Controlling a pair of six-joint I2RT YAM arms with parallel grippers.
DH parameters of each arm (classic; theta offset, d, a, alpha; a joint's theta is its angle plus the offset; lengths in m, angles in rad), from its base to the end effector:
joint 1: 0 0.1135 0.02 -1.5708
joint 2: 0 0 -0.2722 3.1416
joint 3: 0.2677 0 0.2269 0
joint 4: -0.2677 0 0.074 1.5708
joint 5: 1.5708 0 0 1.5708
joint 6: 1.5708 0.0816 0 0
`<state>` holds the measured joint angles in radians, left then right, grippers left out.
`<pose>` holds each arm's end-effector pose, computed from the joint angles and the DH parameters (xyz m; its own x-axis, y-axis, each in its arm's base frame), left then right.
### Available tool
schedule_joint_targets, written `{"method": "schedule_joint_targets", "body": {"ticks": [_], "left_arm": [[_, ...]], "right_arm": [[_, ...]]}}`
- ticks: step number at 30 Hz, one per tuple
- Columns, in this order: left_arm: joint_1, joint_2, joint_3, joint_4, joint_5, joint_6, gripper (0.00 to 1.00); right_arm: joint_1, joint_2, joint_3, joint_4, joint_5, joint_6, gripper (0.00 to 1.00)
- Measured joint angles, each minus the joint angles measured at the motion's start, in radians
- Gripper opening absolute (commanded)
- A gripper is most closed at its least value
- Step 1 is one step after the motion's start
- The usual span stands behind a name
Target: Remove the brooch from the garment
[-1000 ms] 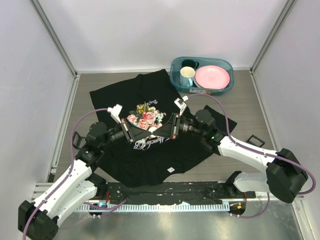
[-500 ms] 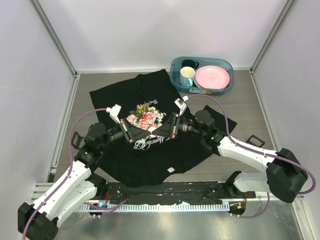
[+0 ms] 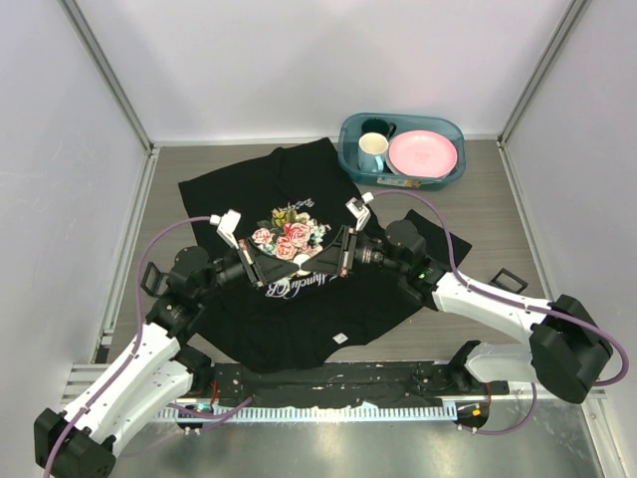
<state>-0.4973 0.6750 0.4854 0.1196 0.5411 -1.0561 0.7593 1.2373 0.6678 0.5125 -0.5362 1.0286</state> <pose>0.1358 -0.1215 0.2912 -0.7793 -0.4259 -0.4597 0.3701 0.2792 -0.8860 0.1827 0.2309 0.2950 -0.8451 0.2131 -0.4902 -0.4609 0.1742 0.8702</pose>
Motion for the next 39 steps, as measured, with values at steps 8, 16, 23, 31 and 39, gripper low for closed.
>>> {"method": "schedule_joint_targets", "body": {"ticks": [8, 16, 23, 31, 39], "left_arm": [[0.0, -0.006, 0.0, -0.024, -0.008, 0.015, 0.0], [-0.012, -0.007, -0.001, -0.01, -0.018, -0.04, 0.0], [-0.016, -0.007, -0.015, 0.011, -0.025, -0.078, 0.0], [-0.011, -0.019, -0.015, 0.001, -0.031, -0.085, 0.0], [-0.007, -0.029, -0.015, 0.0, -0.033, -0.083, 0.0]], "right_arm": [[0.01, -0.012, -0.018, 0.008, 0.027, 0.006, 0.04], [0.023, -0.051, -0.061, 0.059, 0.074, 0.004, 0.08], [0.03, -0.063, -0.079, 0.08, 0.101, 0.003, 0.15], [0.008, -0.114, -0.112, 0.056, 0.171, -0.019, 0.29], [-0.015, -0.182, -0.116, -0.02, 0.215, -0.074, 0.4]]}}
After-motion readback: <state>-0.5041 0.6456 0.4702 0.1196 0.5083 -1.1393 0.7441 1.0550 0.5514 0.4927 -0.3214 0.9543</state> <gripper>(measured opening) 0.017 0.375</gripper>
